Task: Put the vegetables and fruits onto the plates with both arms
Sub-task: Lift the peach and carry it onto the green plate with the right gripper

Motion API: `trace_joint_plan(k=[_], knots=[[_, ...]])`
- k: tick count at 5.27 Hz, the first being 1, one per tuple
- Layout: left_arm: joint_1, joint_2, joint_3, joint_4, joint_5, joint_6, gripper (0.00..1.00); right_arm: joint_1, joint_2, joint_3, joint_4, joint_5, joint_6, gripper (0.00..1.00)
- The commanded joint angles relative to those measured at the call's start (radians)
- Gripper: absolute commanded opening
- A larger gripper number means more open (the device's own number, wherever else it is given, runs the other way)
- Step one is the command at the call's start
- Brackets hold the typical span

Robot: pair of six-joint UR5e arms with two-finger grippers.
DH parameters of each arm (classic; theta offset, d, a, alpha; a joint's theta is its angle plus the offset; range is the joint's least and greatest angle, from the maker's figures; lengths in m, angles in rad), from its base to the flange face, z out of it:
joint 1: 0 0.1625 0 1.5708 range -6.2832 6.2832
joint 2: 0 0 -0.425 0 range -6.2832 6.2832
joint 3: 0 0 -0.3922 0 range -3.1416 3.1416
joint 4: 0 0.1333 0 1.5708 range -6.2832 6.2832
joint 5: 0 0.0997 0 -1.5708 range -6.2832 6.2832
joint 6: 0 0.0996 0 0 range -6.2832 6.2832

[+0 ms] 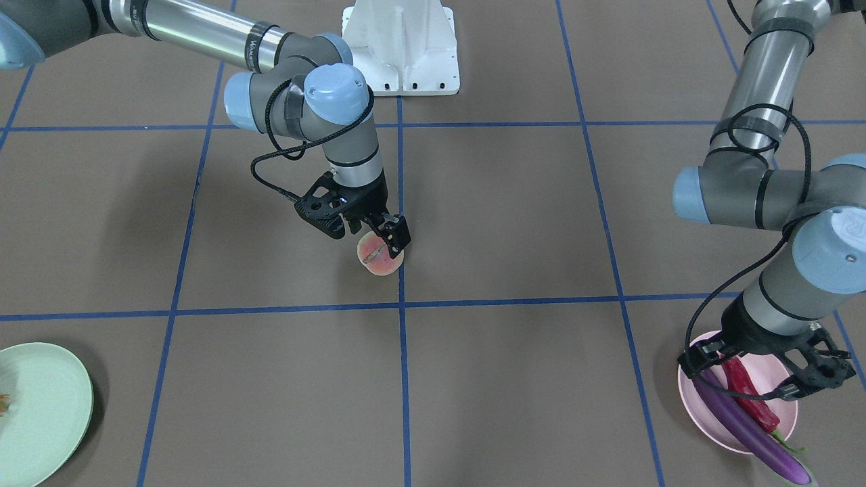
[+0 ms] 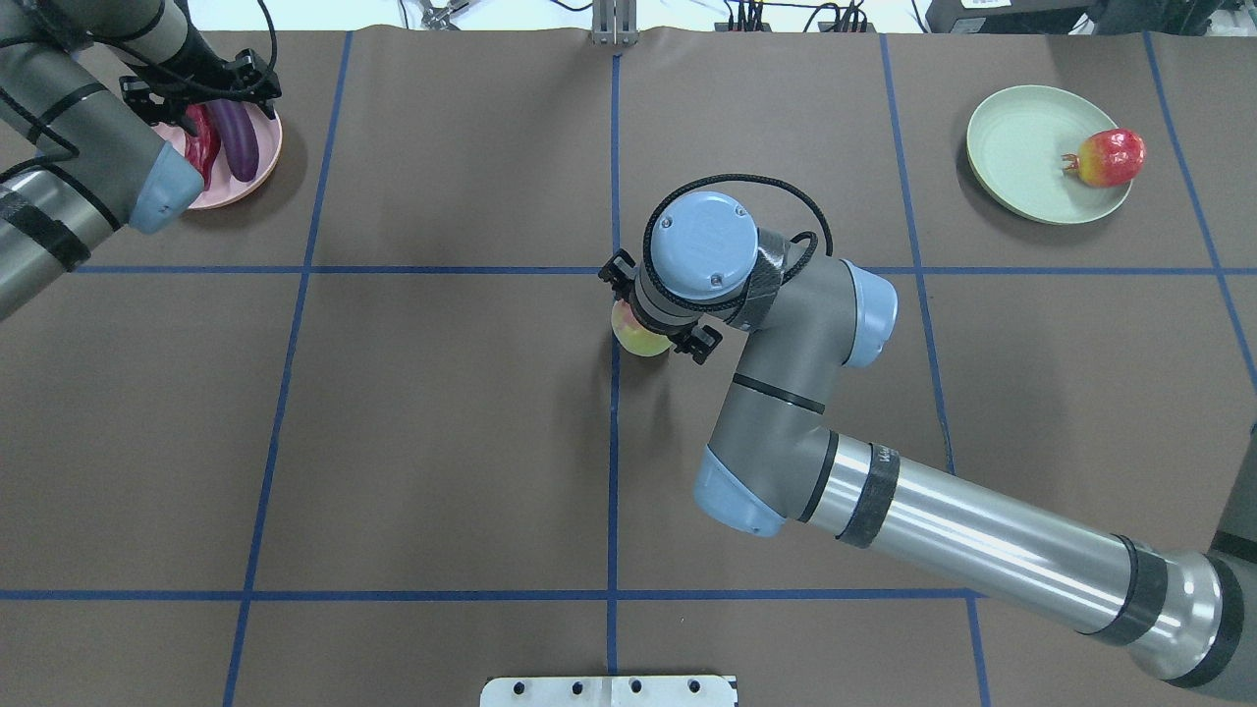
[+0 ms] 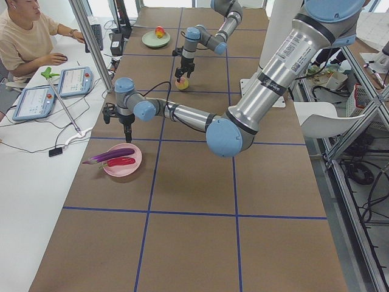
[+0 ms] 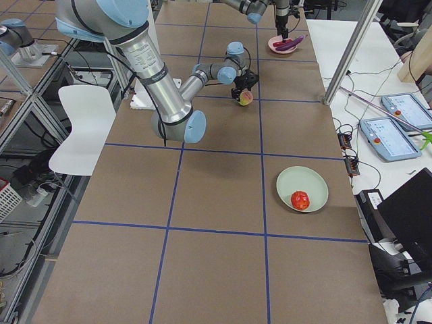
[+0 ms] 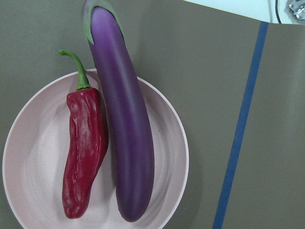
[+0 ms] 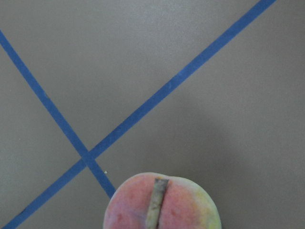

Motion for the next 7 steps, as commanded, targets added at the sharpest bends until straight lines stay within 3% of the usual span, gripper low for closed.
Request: trace_joint_plan(k=[1, 3, 4, 5, 6, 7], knots=[[0.0, 0.002, -0.002, 0.0, 0.0, -0.001, 1.0, -0.003, 0.031, -0.056, 0.006, -0.017, 0.005, 0.98], [0.0, 0.003, -0.004, 0.0, 0.002, -0.004, 1.0, -0.007, 0.03, -0.079, 0.064, -0.019, 0.019, 0.97], [0.002, 0.006, -0.007, 0.0, 0.003, -0.01, 1.0, -0.01, 0.027, -0.085, 0.064, -0.019, 0.017, 0.91], [0.002, 0.006, -0.008, 0.0, 0.005, -0.016, 1.0, -0.01, 0.028, -0.082, 0.065, -0.019, 0.026, 0.3], [0.002, 0.006, -0.013, 0.0, 0.005, -0.025, 1.0, 0.008, 0.024, -0.064, 0.064, -0.004, 0.008, 0.0], [0.003, 0.006, -0.019, 0.0, 0.003, -0.025, 1.0, 0.095, 0.006, -0.011, 0.052, 0.066, -0.033, 0.0]])
